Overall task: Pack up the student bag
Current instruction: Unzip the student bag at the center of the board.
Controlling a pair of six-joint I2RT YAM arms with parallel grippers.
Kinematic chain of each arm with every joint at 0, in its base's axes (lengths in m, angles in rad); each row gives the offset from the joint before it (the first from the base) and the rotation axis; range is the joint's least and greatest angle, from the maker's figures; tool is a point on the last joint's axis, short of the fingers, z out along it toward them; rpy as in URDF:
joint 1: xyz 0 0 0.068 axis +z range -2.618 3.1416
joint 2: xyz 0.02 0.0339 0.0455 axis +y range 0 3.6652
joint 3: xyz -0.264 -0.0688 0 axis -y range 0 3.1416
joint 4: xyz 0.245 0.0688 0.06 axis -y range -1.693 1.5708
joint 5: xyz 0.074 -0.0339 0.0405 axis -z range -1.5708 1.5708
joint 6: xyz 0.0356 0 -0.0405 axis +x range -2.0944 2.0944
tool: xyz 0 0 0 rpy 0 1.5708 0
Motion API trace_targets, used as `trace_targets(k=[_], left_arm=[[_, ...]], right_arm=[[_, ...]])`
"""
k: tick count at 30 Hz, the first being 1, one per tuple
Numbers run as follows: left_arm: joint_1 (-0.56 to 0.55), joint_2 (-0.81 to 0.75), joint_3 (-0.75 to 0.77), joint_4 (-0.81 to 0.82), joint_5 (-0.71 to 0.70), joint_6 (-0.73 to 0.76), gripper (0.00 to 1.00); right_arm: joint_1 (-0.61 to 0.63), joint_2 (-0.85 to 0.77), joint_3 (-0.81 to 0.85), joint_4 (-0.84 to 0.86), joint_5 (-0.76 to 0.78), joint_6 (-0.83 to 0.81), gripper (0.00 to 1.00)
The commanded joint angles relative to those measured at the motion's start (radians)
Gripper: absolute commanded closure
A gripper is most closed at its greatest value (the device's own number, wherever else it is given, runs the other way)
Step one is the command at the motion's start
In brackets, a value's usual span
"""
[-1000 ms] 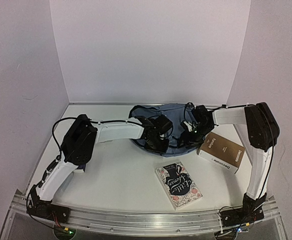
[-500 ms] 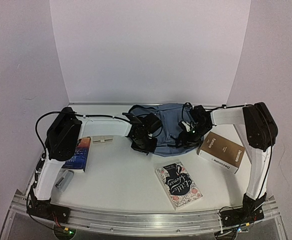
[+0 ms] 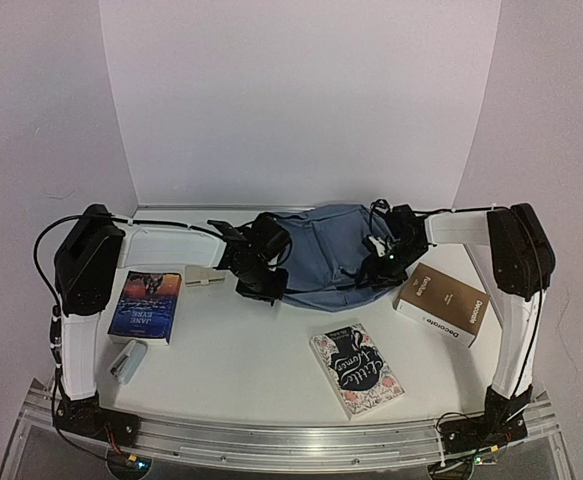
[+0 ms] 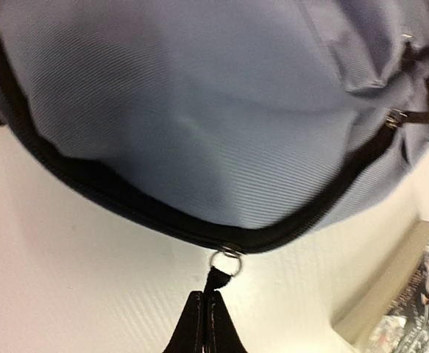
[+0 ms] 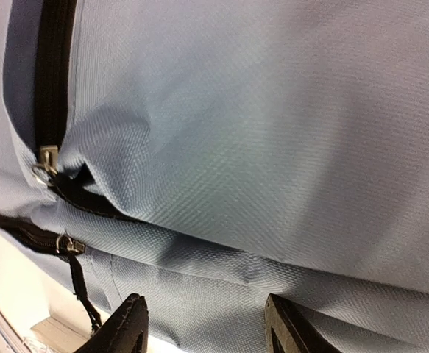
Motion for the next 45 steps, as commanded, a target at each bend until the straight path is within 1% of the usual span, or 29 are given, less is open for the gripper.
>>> trace_targets(k=[1, 3, 7, 10, 12, 14, 18, 23, 29, 33, 36, 40, 45], left_arm=[[-0.017, -0.053, 0.027, 0.073, 0.107, 0.054, 1.0], [-0.021, -0.042, 0.05, 0.086, 0.151, 0.058, 1.0], [-0.02, -0.03, 0.081, 0.097, 0.186, 0.057, 1.0], [-0.019, -0.036, 0.088, 0.103, 0.203, 0.052, 1.0], [-0.016, -0.043, 0.087, 0.109, 0.221, 0.044, 1.0], [-0.007, -0.052, 0.079, 0.124, 0.262, 0.03, 1.0], [0.011, -0.075, 0.055, 0.164, 0.319, 0.007, 1.0], [0.037, -0.104, 0.041, 0.206, 0.39, -0.021, 1.0], [0.056, -0.111, 0.054, 0.217, 0.44, -0.04, 1.0], [0.06, -0.12, 0.047, 0.234, 0.458, -0.054, 1.0], [0.062, -0.123, 0.046, 0.236, 0.467, -0.057, 1.0], [0.067, -0.124, 0.042, 0.244, 0.475, -0.07, 1.0], [0.075, -0.14, 0.012, 0.264, 0.477, -0.083, 1.0]], right_arm=[[-0.022, 0.009, 0.109, -0.025, 0.053, -0.008, 0.44], [-0.021, 0.008, 0.157, -0.043, 0.058, -0.016, 0.44], [-0.022, -0.038, 0.217, -0.071, 0.027, -0.074, 0.41], [-0.021, -0.101, 0.188, -0.072, -0.069, -0.156, 0.39], [-0.015, -0.142, 0.14, -0.07, -0.15, -0.195, 0.4], [0.012, -0.172, 0.1, -0.065, -0.184, -0.242, 0.41], [0.077, -0.2, 0.031, -0.032, -0.2, -0.305, 0.41], [0.129, -0.221, -0.029, 0.064, -0.23, -0.31, 0.4], [0.189, -0.207, -0.032, 0.108, -0.205, -0.291, 0.38], [0.222, -0.17, -0.033, 0.135, -0.185, -0.274, 0.33], [0.243, -0.142, -0.024, 0.151, -0.151, -0.278, 0.32], [0.259, -0.112, -0.002, 0.163, -0.103, -0.275, 0.35], [0.261, -0.094, 0.002, 0.171, -0.01, -0.265, 0.51]])
